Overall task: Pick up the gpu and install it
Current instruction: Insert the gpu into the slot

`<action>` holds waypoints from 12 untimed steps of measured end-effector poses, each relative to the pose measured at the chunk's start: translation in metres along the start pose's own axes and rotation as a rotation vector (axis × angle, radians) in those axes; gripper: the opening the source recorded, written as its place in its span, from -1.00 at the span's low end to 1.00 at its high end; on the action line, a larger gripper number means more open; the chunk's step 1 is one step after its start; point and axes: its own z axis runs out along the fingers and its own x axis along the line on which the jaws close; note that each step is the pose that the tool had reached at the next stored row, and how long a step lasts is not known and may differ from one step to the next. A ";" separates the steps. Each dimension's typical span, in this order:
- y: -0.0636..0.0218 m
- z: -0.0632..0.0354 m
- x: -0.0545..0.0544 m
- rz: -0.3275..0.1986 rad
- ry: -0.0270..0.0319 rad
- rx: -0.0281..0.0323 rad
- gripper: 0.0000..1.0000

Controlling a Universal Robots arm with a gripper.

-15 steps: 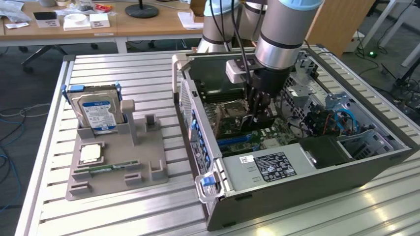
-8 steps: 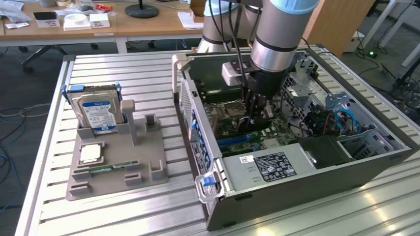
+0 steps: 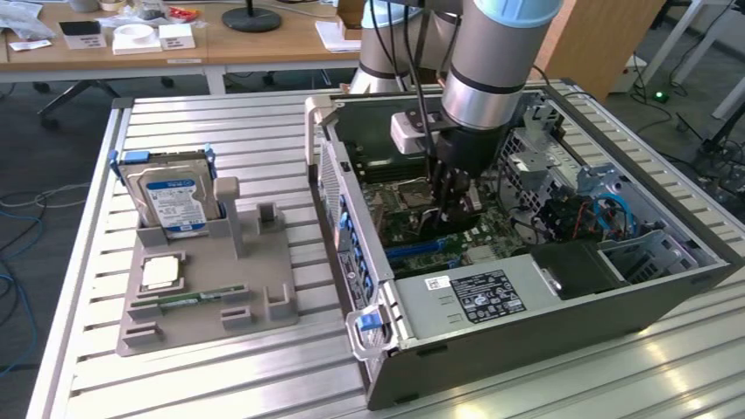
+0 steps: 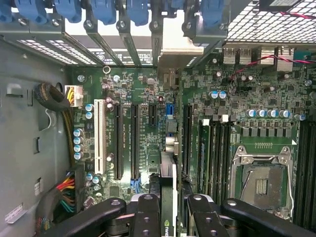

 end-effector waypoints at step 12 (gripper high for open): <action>0.0022 0.0095 0.000 0.000 0.0000 -0.0004 -0.47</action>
